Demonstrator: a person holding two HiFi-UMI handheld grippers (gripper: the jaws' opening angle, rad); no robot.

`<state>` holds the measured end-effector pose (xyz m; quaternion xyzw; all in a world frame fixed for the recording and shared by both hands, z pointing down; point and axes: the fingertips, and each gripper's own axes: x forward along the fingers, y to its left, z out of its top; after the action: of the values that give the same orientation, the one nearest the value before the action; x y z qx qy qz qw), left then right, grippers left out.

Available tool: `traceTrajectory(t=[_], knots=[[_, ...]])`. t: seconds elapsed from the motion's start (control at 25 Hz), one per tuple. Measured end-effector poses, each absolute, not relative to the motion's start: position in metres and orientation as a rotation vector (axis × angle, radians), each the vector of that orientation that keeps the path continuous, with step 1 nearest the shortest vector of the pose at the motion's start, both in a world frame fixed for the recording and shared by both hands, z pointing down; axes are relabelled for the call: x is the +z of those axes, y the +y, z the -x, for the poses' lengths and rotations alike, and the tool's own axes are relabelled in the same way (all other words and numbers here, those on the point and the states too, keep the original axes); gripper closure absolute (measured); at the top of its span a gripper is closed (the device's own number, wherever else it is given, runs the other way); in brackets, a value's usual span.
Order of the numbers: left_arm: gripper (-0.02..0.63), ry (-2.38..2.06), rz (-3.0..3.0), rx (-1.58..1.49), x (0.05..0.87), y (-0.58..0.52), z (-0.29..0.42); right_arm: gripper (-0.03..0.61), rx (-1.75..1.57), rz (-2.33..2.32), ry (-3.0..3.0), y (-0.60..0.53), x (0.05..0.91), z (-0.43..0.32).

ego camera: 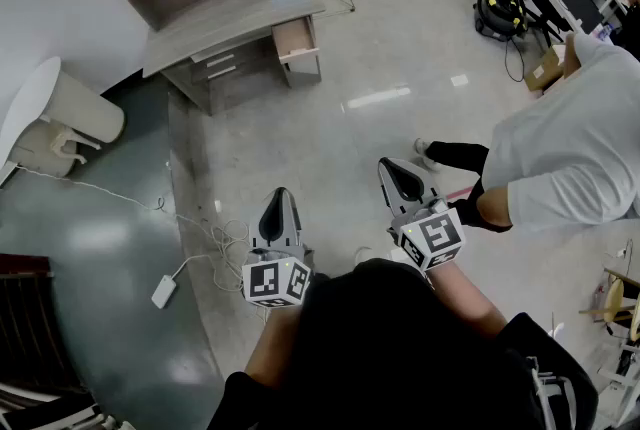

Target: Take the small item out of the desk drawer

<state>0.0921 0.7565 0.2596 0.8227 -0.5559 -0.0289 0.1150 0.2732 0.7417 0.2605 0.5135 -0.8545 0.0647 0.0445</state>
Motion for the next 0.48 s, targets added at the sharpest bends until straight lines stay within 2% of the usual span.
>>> traceTrajectory(t=[0.48], knots=[[0.603,-1.661,-2.405,-0.086,0.266,0.741,-0.136,0.580,0.267,-1.576,-2.634,0.727,0.278,-0.326]])
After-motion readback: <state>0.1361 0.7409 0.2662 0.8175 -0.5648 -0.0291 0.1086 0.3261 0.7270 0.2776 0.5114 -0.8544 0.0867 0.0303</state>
